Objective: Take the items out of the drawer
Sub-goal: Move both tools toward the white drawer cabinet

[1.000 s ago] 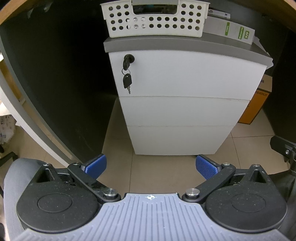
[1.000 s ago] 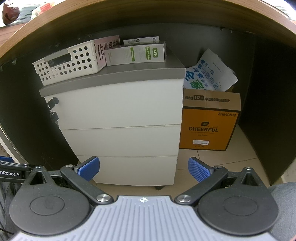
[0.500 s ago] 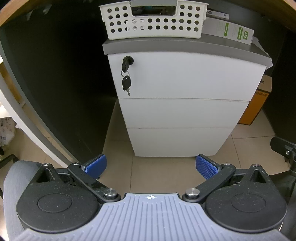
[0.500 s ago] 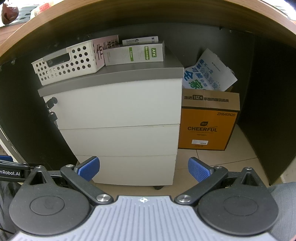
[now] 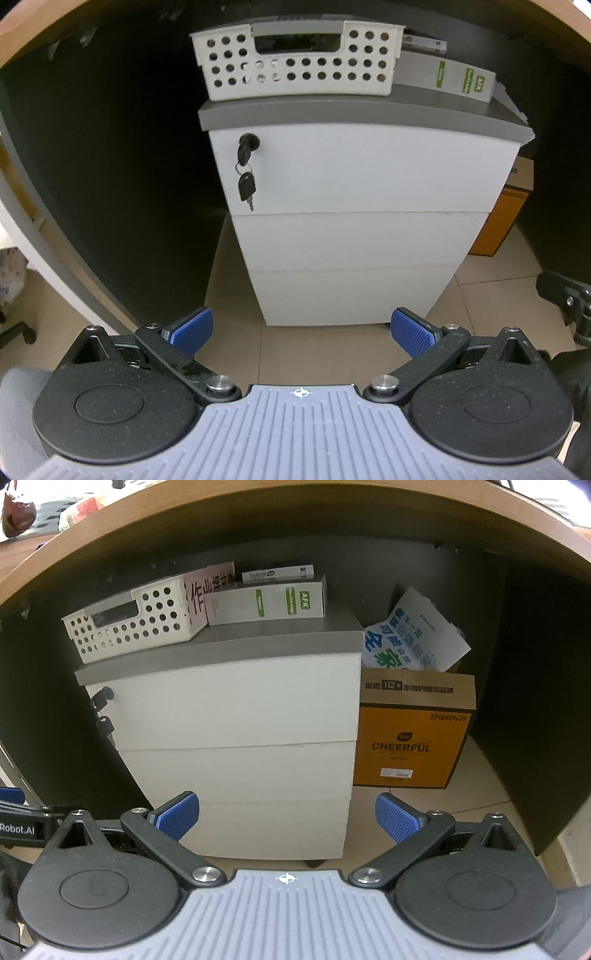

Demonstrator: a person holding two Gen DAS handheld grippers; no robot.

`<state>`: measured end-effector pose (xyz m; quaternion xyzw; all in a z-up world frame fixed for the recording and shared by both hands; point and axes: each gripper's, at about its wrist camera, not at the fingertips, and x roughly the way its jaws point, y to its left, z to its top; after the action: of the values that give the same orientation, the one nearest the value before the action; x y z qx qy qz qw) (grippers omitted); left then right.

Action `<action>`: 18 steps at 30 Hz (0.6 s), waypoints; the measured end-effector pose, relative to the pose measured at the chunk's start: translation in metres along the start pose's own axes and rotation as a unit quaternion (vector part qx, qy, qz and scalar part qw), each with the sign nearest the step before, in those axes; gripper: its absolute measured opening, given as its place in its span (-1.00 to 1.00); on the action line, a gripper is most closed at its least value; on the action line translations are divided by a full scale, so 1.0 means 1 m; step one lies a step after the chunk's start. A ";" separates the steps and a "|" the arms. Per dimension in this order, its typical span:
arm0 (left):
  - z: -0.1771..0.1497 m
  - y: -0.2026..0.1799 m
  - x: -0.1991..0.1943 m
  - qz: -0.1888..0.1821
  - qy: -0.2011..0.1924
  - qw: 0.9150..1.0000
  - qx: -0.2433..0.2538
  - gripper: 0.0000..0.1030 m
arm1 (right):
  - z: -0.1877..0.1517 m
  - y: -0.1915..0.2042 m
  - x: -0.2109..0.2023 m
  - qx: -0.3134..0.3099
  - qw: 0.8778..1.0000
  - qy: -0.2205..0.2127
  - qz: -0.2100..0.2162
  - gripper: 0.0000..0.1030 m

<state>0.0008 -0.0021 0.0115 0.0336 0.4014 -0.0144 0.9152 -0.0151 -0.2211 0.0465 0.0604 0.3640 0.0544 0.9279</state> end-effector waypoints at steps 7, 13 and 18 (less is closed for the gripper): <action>0.002 0.006 0.009 -0.002 -0.005 1.000 0.000 1.00 | 0.001 0.001 0.005 -0.010 1.000 0.005 0.002 1.00; 0.003 0.008 0.017 -0.004 -0.005 1.000 -0.004 1.00 | 0.001 0.000 0.006 -0.010 1.000 0.002 0.001 1.00; 0.005 0.008 0.018 -0.003 -0.008 1.000 -0.003 1.00 | 0.002 -0.002 0.007 -0.006 1.000 0.000 -0.001 1.00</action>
<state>0.0167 0.0052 0.0020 0.0301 0.3941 -0.0160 0.9184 -0.0088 -0.2220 0.0431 0.0542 0.3637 0.0558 0.9283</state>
